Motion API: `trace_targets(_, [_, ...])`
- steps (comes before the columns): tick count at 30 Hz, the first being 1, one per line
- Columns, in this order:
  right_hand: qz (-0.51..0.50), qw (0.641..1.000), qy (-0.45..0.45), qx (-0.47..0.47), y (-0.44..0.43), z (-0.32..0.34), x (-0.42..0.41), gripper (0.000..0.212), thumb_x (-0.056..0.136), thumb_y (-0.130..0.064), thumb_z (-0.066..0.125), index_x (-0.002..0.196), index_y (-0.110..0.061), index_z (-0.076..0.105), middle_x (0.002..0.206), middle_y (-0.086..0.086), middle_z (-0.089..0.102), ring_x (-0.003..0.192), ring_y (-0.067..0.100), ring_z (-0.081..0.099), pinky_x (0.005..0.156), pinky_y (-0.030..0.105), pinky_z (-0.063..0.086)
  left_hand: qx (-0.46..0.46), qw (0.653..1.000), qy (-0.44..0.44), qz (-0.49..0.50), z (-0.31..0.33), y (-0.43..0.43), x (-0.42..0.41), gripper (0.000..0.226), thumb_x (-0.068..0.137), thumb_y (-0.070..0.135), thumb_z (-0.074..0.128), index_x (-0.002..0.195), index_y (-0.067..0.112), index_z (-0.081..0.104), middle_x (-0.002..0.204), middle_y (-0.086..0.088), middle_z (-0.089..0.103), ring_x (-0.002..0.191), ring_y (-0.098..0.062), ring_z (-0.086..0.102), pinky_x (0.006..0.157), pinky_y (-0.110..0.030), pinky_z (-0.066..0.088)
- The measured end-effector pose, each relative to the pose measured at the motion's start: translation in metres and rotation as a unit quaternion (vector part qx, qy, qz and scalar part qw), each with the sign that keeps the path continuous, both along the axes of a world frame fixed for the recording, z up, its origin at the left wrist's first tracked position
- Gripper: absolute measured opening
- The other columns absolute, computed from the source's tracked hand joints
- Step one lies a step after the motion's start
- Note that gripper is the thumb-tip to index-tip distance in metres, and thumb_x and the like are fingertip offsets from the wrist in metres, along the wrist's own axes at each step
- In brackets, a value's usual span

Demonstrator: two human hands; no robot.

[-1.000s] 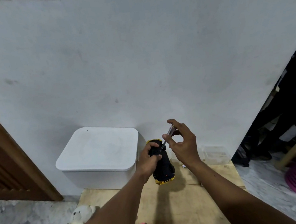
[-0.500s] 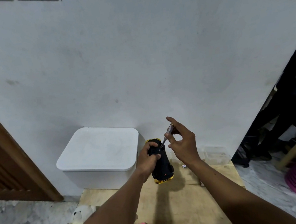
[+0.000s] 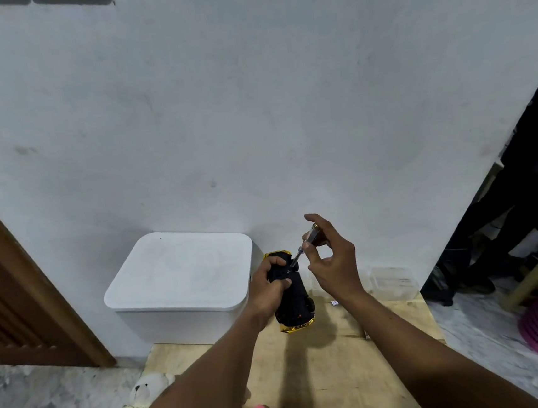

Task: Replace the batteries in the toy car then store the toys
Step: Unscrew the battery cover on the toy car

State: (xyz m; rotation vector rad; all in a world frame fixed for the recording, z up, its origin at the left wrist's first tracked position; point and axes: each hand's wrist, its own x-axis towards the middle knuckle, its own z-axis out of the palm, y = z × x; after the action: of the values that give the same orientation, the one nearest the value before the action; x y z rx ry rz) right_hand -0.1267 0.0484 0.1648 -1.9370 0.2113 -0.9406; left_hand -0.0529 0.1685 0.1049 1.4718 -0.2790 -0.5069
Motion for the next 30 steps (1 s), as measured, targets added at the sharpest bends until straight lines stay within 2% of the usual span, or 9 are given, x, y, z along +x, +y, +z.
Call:
trace_targets(2, [-0.005, 1.000, -0.010, -0.017, 0.0011, 0.0010, -0.0006, 0.039, 0.085, -0.005, 0.074, 0.117, -0.026, 0.064, 0.085, -0.002, 0.064, 0.078, 0.016, 0.066, 0.078, 0.039, 0.056, 0.000, 1.000, 0.000, -0.002, 0.0004, 0.0003, -0.0005, 0.036, 0.081, -0.013, 0.055, 0.102, 0.017, 0.060, 0.113, -0.005, 0.066, 0.093, -0.019, 0.060, 0.070, -0.025, 0.054])
trace_targets(4, [-0.017, 1.000, -0.014, -0.007, 0.0002, 0.0011, 0.0009, 0.039, 0.083, -0.010, 0.078, 0.117, -0.027, 0.067, 0.086, -0.007, 0.062, 0.079, 0.016, 0.066, 0.070, 0.044, 0.059, 0.003, 1.000, 0.001, -0.005, -0.0008, 0.0004, -0.0009, 0.036, 0.081, -0.013, 0.054, 0.103, 0.015, 0.059, 0.112, -0.005, 0.066, 0.093, -0.019, 0.060, 0.072, -0.026, 0.055])
trace_targets(9, [-0.009, 0.999, 0.014, 0.029, -0.0024, -0.0024, 0.0030, 0.066, 0.089, 0.005, 0.060, 0.143, -0.032, 0.052, 0.091, -0.014, 0.063, 0.086, 0.016, 0.066, 0.072, 0.051, 0.060, 0.008, 1.000, 0.000, 0.000, -0.0035, 0.0015, -0.0013, 0.037, 0.080, -0.014, 0.055, 0.101, 0.016, 0.059, 0.114, -0.007, 0.066, 0.095, -0.021, 0.060, 0.077, -0.030, 0.056])
trace_targets(11, [-0.006, 1.000, 0.014, 0.014, -0.0013, -0.0016, 0.0013, 0.068, 0.088, 0.006, 0.060, 0.145, -0.029, 0.049, 0.094, -0.008, 0.067, 0.088, 0.013, 0.068, 0.081, 0.045, 0.060, 0.010, 1.000, -0.002, 0.000, -0.0030, 0.0019, -0.0016, 0.037, 0.080, -0.013, 0.055, 0.101, 0.017, 0.060, 0.114, -0.007, 0.066, 0.095, -0.020, 0.060, 0.076, -0.029, 0.055])
trace_targets(13, [0.002, 1.000, 0.008, -0.010, 0.0013, 0.0013, -0.0007, 0.062, 0.087, 0.001, 0.068, 0.141, -0.027, 0.054, 0.095, -0.005, 0.068, 0.090, 0.011, 0.069, 0.089, 0.031, 0.056, 0.008, 1.000, -0.005, -0.001, -0.0014, 0.0021, -0.0016, 0.037, 0.080, -0.013, 0.055, 0.101, 0.017, 0.060, 0.113, -0.006, 0.066, 0.095, -0.020, 0.060, 0.079, -0.032, 0.056])
trace_targets(15, [0.001, 0.999, -0.009, -0.034, 0.0025, 0.0034, -0.0011, 0.055, 0.085, -0.002, 0.074, 0.132, -0.028, 0.061, 0.090, -0.003, 0.066, 0.084, 0.011, 0.067, 0.085, 0.025, 0.053, 0.003, 1.000, -0.006, -0.003, 0.0003, 0.0020, -0.0022, 0.036, 0.080, -0.013, 0.054, 0.101, 0.016, 0.059, 0.111, -0.004, 0.067, 0.093, -0.019, 0.061, 0.081, -0.034, 0.056])
trace_targets(21, [0.014, 0.999, 0.022, 0.026, 0.0035, 0.0054, 0.0007, 0.063, 0.088, 0.005, 0.061, 0.139, -0.031, 0.055, 0.095, -0.004, 0.065, 0.089, 0.014, 0.065, 0.071, 0.046, 0.061, 0.012, 1.000, -0.014, -0.002, -0.0009, 0.0034, -0.0037, 0.037, 0.079, -0.012, 0.055, 0.100, 0.018, 0.060, 0.114, -0.005, 0.066, 0.096, -0.020, 0.061, 0.082, -0.035, 0.056])
trace_targets(26, [-0.008, 1.000, -0.009, 0.004, 0.0034, 0.0059, -0.0012, 0.042, 0.083, -0.009, 0.077, 0.119, -0.029, 0.067, 0.089, -0.010, 0.060, 0.083, 0.016, 0.067, 0.066, 0.049, 0.060, 0.015, 1.000, -0.016, 0.002, 0.0012, 0.0049, -0.0045, 0.036, 0.080, -0.012, 0.054, 0.102, 0.015, 0.059, 0.112, -0.004, 0.066, 0.094, -0.018, 0.060, 0.079, -0.030, 0.055])
trace_targets(30, [-0.002, 0.999, 0.023, 0.032, -0.0013, 0.0016, 0.0024, 0.056, 0.088, 0.002, 0.064, 0.135, -0.029, 0.059, 0.089, -0.014, 0.063, 0.087, 0.017, 0.067, 0.071, 0.053, 0.060, 0.017, 1.000, -0.013, 0.003, 0.0000, 0.0061, -0.0035, 0.035, 0.080, -0.014, 0.054, 0.104, 0.011, 0.058, 0.110, 0.001, 0.066, 0.093, -0.017, 0.059, 0.078, -0.027, 0.054])
